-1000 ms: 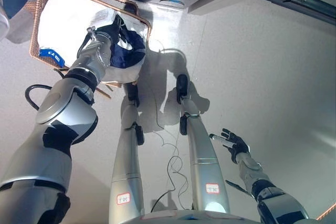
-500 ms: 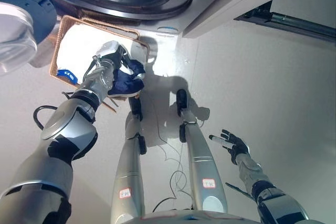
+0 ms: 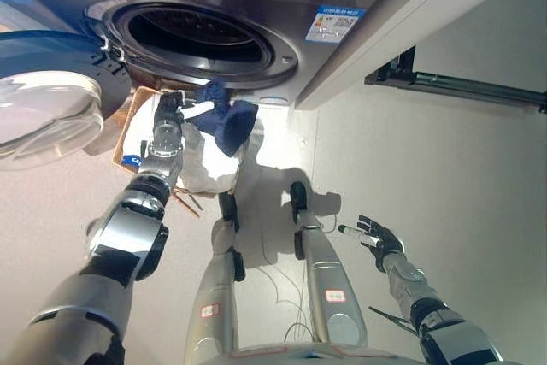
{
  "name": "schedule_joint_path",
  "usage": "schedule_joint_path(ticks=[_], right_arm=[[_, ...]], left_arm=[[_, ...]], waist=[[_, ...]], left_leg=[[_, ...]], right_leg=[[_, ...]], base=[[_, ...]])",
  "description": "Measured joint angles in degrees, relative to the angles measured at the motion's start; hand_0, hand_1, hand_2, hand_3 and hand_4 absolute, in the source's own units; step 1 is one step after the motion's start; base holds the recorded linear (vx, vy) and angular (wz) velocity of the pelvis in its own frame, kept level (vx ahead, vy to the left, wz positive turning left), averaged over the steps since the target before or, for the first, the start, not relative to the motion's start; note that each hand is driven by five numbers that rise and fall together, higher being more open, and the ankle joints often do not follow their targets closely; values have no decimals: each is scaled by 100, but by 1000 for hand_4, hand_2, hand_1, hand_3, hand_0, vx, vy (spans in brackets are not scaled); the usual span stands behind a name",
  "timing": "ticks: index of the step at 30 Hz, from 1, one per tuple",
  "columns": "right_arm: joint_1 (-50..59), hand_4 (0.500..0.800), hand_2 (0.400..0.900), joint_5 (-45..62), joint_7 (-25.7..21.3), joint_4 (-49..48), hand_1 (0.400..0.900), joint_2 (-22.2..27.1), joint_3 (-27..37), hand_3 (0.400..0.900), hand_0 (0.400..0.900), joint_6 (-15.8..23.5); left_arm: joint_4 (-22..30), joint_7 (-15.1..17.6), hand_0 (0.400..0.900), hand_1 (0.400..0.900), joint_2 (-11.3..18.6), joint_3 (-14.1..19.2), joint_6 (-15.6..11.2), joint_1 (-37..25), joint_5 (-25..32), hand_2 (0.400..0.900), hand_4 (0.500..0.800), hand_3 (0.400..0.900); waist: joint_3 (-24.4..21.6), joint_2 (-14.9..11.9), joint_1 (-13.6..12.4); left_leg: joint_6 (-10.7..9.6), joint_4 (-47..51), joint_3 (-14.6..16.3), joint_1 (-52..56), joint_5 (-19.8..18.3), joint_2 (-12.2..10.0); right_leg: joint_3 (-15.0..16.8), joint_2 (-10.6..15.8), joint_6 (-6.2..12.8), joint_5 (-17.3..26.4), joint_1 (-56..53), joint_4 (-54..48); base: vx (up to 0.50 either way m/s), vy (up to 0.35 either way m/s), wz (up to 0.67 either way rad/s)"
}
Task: Put the clothes in the basket into the washing machine.
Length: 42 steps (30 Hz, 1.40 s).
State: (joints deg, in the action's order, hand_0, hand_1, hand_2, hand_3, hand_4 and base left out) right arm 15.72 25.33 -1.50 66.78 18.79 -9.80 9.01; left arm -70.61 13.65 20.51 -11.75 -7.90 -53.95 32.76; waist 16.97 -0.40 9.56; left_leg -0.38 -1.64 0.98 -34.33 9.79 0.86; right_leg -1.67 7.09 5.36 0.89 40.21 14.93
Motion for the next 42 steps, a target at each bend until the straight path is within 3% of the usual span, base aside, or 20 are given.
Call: schedule_joint_path(ticks=[3,4,9,14,15,16,17,20,24,33,38,42], right_arm=[[61,800,900,14,-95,82,900,-26,-7,900,900,-102],[76,800,900,40,-121,89,900,-34,-10,900,900,-131],[11,800,900,56,-344,88,900,-225,-58,900,900,-128],[-252,800,900,53,-466,-47,900,-237,-224,900,900,-83],[-322,800,900,50,-490,-93,900,-231,-224,900,900,-63],[-379,800,900,49,-503,-115,900,-232,-222,900,900,-60],[-458,800,900,50,-532,-150,900,-227,-223,900,900,-58],[-675,800,900,51,-550,-216,900,-221,-212,900,900,-43],[-811,800,900,55,-439,-187,900,-238,-213,900,900,-56],[-783,800,900,55,-279,-170,900,-316,-213,900,900,-23],[-798,800,900,54,-203,-70,900,-379,-122,900,900,-42],[-793,800,900,53,-143,132,900,-385,32,900,900,-59]], left_arm=[[-203,146,400,400,-286,600,-8,-22,1273,400,500,400],[-202,280,400,400,-346,610,-14,-45,1520,400,500,400],[-176,924,400,400,-472,657,-291,-442,1731,400,500,400],[-172,1255,400,400,-341,529,-478,-1234,1700,400,500,400],[-185,1343,520,520,-298,485,-474,-1439,1696,520,572,520],[-323,1494,849,849,-246,489,-461,-1524,1707,849,769,849],[-322,1505,900,900,-224,485,-463,-1511,1708,900,800,900],[43,1252,900,900,-180,538,-516,-1387,2245,900,800,900],[393,787,900,900,-439,753,-889,-1106,2833,900,800,900],[515,375,900,900,-664,918,-1002,-364,2965,900,800,900],[582,111,900,900,-830,907,-1011,601,2415,900,800,900],[510,-22,900,900,-950,901,-969,1931,1620,900,800,900]], waist=[[-171,-2,-17],[-217,-3,-18],[-523,-31,32],[-657,-107,216],[-678,-136,264],[-711,-177,315],[-743,-229,320],[-795,-314,358],[-805,-332,362],[-807,-327,301],[-864,-206,150],[-1011,50,-120]], left_leg=[[5,25,-9,48,11,-4],[6,36,-8,77,12,-6],[10,192,37,121,34,-65],[1,230,53,73,28,-87],[1,240,62,52,28,-89],[3,281,106,54,29,-94],[3,315,166,57,30,-97],[19,402,209,16,46,-96],[23,422,185,11,50,-87],[15,602,167,504,55,-93],[-11,649,15,928,41,-113],[-69,652,-139,1269,-6,-162]], right_leg=[[-26,0,-8,8,-86,-80],[-39,-1,-18,16,-129,-123],[-18,-50,4,143,-216,-396],[2,-114,1,263,-255,-668],[14,-121,7,299,-253,-733],[51,-131,16,345,-251,-809],[112,-141,24,393,-243,-898],[155,-147,44,539,-256,-1155],[133,-137,49,558,-289,-1221],[91,-143,47,559,-822,-1472],[-73,-148,42,560,-1403,-1701],[-228,-178,41,558,-1927,-1931]], base=[[69,-30,-7],[71,-17,-13],[73,-8,-14],[66,4,-16],[54,14,-17],[57,5,-15],[61,1,-15],[52,-9,-4],[41,-4,5],[5,-21,12],[5,-32,16],[-5,-27,14]])
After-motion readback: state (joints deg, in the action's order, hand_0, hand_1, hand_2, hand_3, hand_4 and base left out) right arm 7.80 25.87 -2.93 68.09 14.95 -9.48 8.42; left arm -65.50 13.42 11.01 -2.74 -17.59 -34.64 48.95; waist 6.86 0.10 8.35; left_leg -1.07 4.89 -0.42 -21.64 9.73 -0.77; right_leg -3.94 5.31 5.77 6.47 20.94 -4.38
